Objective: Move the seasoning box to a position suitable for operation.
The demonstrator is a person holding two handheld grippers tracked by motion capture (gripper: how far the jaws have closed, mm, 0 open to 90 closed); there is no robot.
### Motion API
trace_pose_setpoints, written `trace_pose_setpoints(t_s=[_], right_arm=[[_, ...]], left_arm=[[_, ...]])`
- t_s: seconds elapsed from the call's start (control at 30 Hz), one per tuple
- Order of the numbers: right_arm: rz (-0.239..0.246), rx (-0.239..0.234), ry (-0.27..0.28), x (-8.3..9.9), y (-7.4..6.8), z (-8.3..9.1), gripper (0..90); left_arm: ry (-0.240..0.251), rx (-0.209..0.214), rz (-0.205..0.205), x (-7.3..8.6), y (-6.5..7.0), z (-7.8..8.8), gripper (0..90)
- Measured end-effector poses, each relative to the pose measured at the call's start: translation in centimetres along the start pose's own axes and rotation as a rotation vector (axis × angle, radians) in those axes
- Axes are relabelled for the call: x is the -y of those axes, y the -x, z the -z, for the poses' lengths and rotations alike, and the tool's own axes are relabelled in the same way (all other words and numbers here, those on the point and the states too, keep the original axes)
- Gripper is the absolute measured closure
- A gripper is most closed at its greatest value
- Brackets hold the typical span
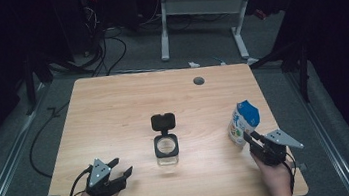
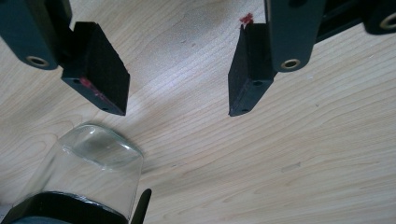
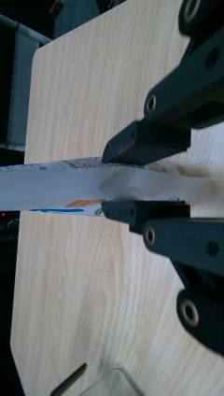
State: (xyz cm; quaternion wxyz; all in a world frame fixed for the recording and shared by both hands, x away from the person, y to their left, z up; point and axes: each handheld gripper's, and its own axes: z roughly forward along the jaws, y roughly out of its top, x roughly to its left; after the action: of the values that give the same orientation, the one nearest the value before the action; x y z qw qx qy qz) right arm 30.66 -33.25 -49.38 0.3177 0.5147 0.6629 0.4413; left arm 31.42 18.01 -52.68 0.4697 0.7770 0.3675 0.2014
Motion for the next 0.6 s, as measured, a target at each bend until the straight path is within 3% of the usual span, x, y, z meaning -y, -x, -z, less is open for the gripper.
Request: trace_pose_setpoints(t_s=[0.53, 0.6], right_arm=[[0.005, -0.002, 0.002, -0.6, -0.2, -1.2, 65.2], [0.011, -0.001, 0.006, -0.8, -0.2, -1.3, 68.1]], left_arm=[[0.0, 0.009, -0.006, 0.0, 0.2, 0.0, 39.1], [-0.002, 0.009, -0.006, 0.0, 0.2, 0.0, 39.1]])
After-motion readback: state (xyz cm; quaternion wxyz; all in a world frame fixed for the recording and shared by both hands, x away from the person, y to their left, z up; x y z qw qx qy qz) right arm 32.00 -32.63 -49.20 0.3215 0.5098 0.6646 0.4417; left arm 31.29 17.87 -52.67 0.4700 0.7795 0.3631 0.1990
